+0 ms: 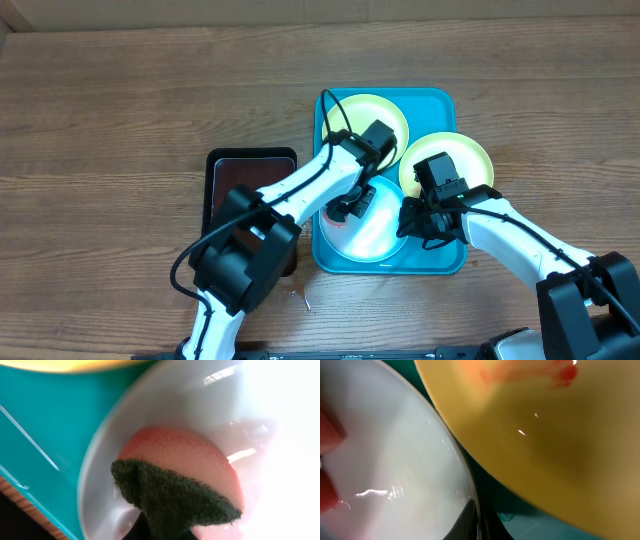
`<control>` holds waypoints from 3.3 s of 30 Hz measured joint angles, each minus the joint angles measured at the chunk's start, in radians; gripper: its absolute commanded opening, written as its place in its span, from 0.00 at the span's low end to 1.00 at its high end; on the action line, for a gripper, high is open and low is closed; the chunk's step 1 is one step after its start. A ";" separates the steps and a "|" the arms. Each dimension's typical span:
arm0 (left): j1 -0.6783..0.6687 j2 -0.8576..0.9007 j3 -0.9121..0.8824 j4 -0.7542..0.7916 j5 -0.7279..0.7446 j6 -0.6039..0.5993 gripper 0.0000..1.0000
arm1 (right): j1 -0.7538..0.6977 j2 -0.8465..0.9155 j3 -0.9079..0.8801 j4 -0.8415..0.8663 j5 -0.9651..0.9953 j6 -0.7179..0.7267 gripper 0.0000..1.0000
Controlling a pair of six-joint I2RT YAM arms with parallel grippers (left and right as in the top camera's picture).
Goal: Clean dirty plates on tray and stack at the side
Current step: 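Scrub the white plate with the sponge in the left gripper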
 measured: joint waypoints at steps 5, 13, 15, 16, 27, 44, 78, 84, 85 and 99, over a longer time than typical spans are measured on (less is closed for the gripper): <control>-0.011 0.002 0.002 -0.050 0.036 0.009 0.04 | -0.002 0.000 0.000 -0.002 0.001 0.000 0.04; -0.008 0.005 0.002 -0.082 0.106 0.054 0.04 | -0.002 0.000 0.000 -0.003 0.005 -0.001 0.04; -0.007 0.005 0.002 -0.081 0.110 0.061 0.04 | -0.002 0.000 0.000 -0.004 0.005 -0.001 0.04; -0.006 0.005 0.002 -0.079 0.110 0.061 0.05 | -0.002 0.000 0.000 -0.004 0.005 -0.001 0.04; 0.060 0.005 0.004 0.051 0.055 -0.056 0.04 | -0.004 0.000 0.000 -0.002 0.008 0.003 0.04; 0.132 0.015 0.003 0.067 0.349 0.054 0.04 | -0.003 0.000 0.000 0.007 0.003 0.037 0.04; 0.144 0.006 -0.012 0.072 0.343 0.158 0.04 | -0.002 0.000 0.000 0.008 -0.001 0.048 0.04; 0.109 0.026 -0.019 0.030 0.506 0.244 0.04 | -0.002 0.000 0.000 0.005 -0.001 0.048 0.04; 0.104 0.026 -0.021 0.023 0.513 0.246 0.04 | -0.002 0.000 0.000 0.005 -0.001 0.048 0.04; 0.080 -0.002 -0.009 0.035 0.049 -0.134 0.04 | -0.002 0.000 0.000 0.001 -0.001 0.048 0.04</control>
